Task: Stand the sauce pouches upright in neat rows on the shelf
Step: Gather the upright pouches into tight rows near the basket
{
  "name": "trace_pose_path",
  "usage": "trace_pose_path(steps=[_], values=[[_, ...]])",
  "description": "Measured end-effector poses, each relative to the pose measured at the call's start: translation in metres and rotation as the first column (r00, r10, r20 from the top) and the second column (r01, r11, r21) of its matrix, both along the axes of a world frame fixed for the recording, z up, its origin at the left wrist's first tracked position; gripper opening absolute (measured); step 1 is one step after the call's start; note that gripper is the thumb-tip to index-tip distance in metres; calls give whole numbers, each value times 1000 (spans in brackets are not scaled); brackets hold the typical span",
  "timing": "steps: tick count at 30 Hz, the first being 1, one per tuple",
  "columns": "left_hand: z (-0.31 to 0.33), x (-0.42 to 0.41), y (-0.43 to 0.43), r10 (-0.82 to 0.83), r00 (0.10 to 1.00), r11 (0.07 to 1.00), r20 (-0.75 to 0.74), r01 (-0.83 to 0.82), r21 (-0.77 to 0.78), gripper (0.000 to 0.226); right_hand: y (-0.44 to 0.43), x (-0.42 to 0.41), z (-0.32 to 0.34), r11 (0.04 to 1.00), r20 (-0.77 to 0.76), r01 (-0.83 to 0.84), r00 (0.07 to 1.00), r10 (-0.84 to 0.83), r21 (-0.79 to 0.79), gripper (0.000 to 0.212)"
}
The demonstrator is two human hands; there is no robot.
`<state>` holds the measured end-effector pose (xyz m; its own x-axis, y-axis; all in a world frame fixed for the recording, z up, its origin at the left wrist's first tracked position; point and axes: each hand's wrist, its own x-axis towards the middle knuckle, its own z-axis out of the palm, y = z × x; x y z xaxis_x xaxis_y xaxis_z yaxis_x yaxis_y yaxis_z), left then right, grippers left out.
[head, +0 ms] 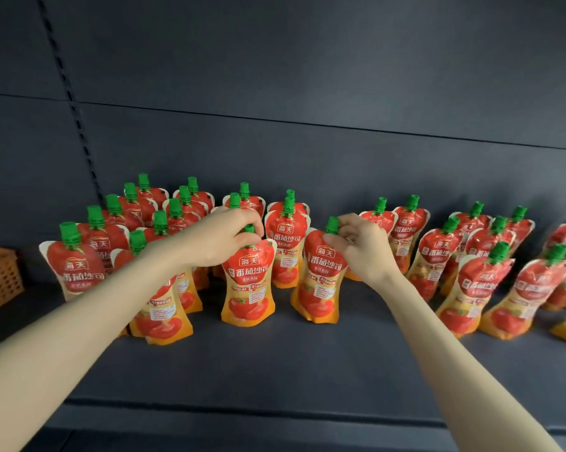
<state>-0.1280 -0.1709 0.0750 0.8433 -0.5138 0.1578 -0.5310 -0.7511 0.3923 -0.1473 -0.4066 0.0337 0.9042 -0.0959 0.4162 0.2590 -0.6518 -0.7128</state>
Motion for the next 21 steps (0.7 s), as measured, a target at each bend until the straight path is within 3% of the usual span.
trace_pose_path(steps=[5, 8, 13, 16, 21], values=[[-2, -7, 16, 3, 1000, 1000, 30, -2, -19, 16, 33, -9, -14, 987, 0, -67, 998, 67, 149, 25], [-22, -7, 18, 39, 998, 972, 39, -28, -233, 28, 48, -15, -26, 964, 35, -30, 999, 21, 266, 25], [-65, -18, 13, 272, 962, 757, 11, -207, -620, 59, 55, -25, -53, 880, -108, 55, 994, -4, 472, 43], [-91, -28, 9, 385, 922, 642, -50, -306, -703, 69, 62, -28, -69, 861, -141, 63, 990, 10, 504, 50], [-136, -43, -1, 360, 895, 456, -265, -416, -787, 66, 74, -31, -95, 838, -151, 97, 988, -17, 538, 45]])
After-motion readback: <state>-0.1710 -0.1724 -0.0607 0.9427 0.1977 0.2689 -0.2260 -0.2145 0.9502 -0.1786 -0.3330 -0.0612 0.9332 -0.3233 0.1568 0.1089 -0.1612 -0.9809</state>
